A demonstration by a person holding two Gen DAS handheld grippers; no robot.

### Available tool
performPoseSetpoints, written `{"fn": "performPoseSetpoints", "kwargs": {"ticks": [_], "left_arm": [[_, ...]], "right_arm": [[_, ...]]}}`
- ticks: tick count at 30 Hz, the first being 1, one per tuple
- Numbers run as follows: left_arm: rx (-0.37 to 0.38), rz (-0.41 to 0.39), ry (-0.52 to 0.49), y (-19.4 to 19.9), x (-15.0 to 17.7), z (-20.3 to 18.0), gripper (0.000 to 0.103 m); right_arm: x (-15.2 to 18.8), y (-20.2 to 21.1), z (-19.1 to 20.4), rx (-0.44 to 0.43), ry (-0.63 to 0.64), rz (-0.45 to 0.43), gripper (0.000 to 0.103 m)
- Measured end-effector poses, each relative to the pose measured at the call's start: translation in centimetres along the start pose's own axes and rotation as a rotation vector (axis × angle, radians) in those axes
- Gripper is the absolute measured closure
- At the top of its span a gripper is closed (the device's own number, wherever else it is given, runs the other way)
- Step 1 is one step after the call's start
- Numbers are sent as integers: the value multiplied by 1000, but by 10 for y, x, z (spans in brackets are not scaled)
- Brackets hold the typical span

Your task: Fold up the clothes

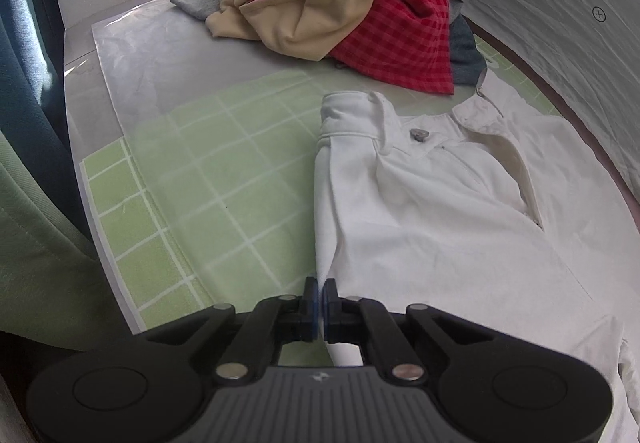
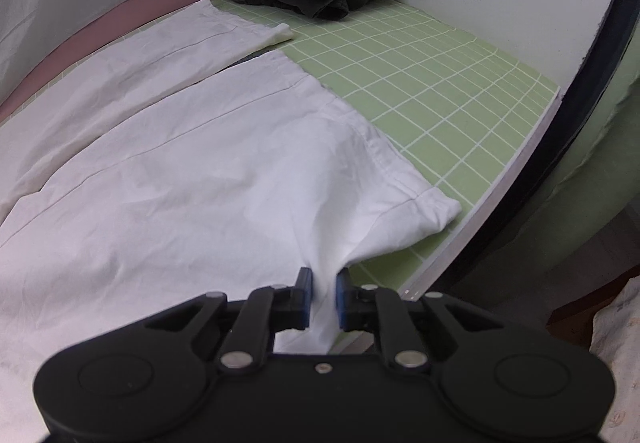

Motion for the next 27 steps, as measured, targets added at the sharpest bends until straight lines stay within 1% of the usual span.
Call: {"fn": "performPoseSetpoints", "kwargs": {"ticks": [3, 7, 13, 18, 23, 25, 27], "left_arm": [[4, -30, 5, 13, -3, -4, 100], [36, -77, 12, 30, -13, -22, 100], [123, -167, -24, 61, -36, -72, 101], [206, -200, -34, 67, -60, -114, 101], [240, -215, -25, 62, -70, -148, 101], [251, -195, -19, 54, -76, -162, 101], [260, -192, -34, 46, -85, -181, 101]], "right_arm": [[-3, 5, -6, -18, -36, -11, 91], [-27, 22, -3, -31, -30, -91, 91], [-88, 59, 8, -80, -42, -265, 94], [-143, 80, 28, -130, -6, -391, 95], [-182, 74, 48, -152, 23, -454, 96], [-200, 65, 54, -163, 42, -470, 96], [-221, 55, 65, -183, 74, -484, 96]]}}
Point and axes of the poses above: each gripper's, at about its wrist camera, not at the fingertips, and y roughly against the way its jaws point, z to its left, x to its underside, the point moved 9 cm from there along -y, roughly the way its jaws point, and after that the axes turned 8 degrees about y, right-handed, at the moved point
